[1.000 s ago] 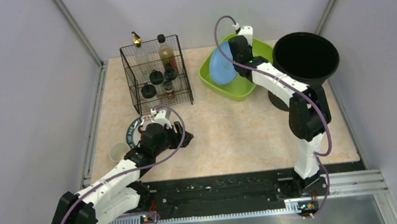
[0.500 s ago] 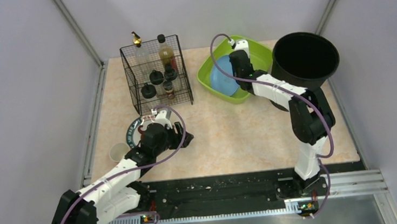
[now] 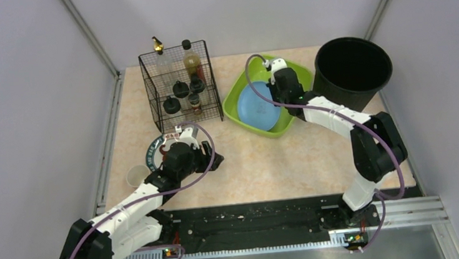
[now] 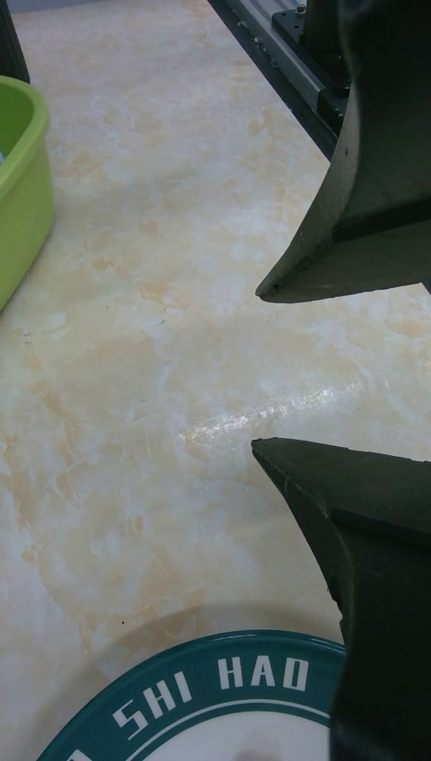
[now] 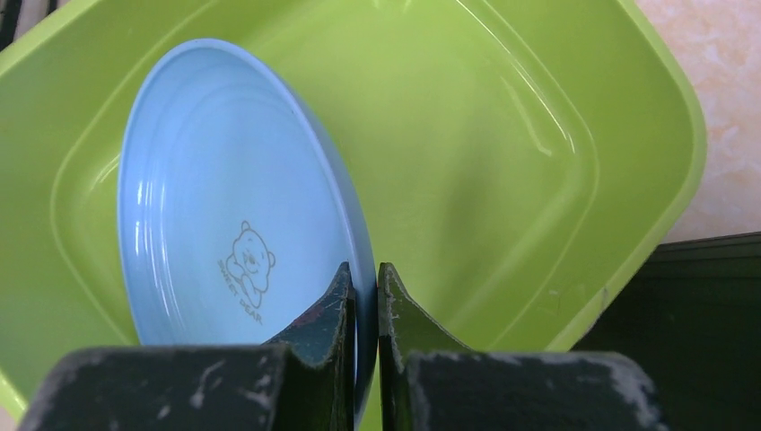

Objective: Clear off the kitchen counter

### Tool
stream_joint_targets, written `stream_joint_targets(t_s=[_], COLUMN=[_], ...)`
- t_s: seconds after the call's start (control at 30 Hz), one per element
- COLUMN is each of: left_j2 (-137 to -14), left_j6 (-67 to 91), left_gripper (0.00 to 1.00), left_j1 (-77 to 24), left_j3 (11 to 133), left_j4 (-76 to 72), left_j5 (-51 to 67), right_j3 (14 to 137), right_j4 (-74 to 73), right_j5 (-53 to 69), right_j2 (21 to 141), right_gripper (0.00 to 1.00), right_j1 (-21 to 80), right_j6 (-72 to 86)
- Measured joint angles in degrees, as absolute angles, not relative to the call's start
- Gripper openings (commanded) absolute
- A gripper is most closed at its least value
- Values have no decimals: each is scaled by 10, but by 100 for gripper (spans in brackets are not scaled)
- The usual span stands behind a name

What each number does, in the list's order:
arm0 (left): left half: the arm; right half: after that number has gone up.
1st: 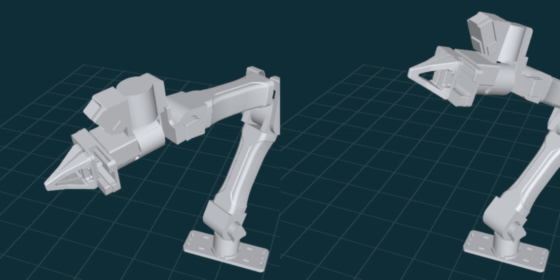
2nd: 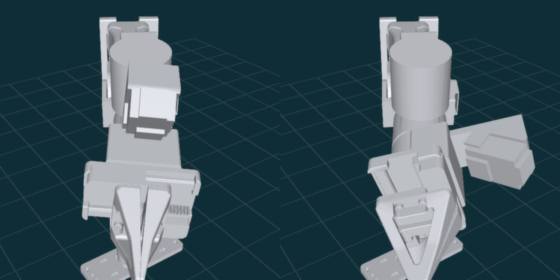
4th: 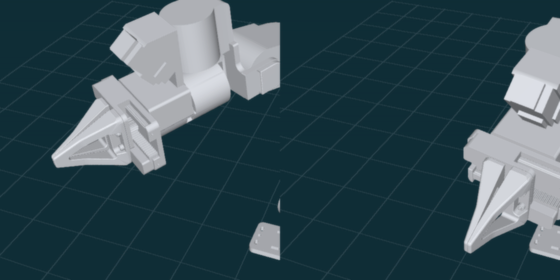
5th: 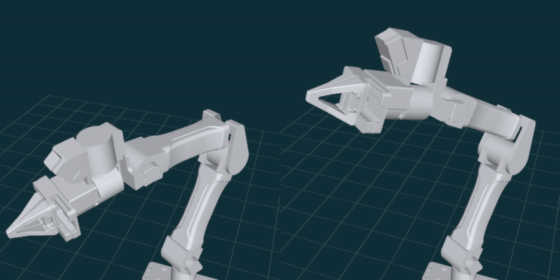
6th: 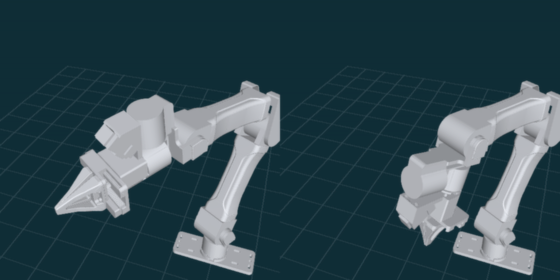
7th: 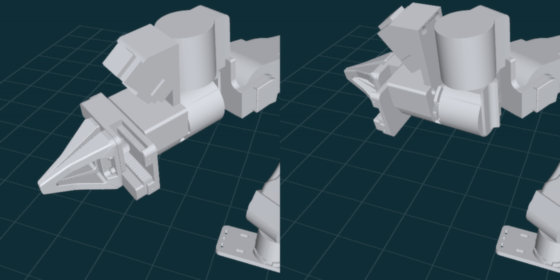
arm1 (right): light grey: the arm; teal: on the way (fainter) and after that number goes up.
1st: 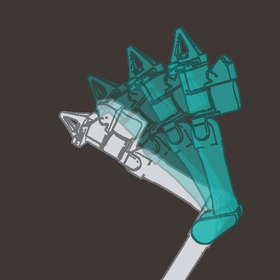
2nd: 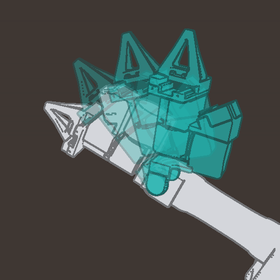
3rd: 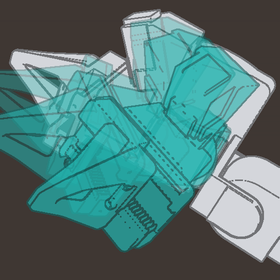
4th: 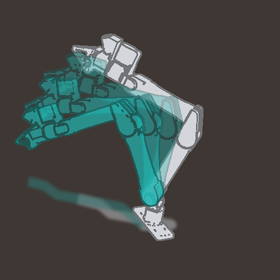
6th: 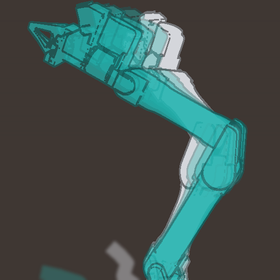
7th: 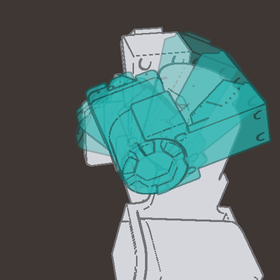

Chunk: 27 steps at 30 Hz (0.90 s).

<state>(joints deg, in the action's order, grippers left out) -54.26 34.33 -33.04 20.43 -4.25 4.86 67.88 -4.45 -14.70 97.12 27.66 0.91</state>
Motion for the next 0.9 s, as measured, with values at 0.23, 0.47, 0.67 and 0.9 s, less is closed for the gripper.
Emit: stream_joint_targets(t_s=[0.23,0.47,0.67,0.9], left_j2=[-543,-543,-542,-541], left_j6=[343,343,343,343], left_gripper=[62,62,62,62], left_j1=[-330,-330,-330,-330], left_j3=[204,204,204,204], left_j4=[-43,-43,-43,-42], left_j5=[49,48,44,36], right_j3=[596,517,489,468], right_j4=[-51,-49,-48,-47], right_j5=[-102,-68,-42,-29], right_j2=[896,837,834,834], right_gripper=[0,0,0,18], right_j1=[278,303,338,359], right_j6=[6,23,48,73])
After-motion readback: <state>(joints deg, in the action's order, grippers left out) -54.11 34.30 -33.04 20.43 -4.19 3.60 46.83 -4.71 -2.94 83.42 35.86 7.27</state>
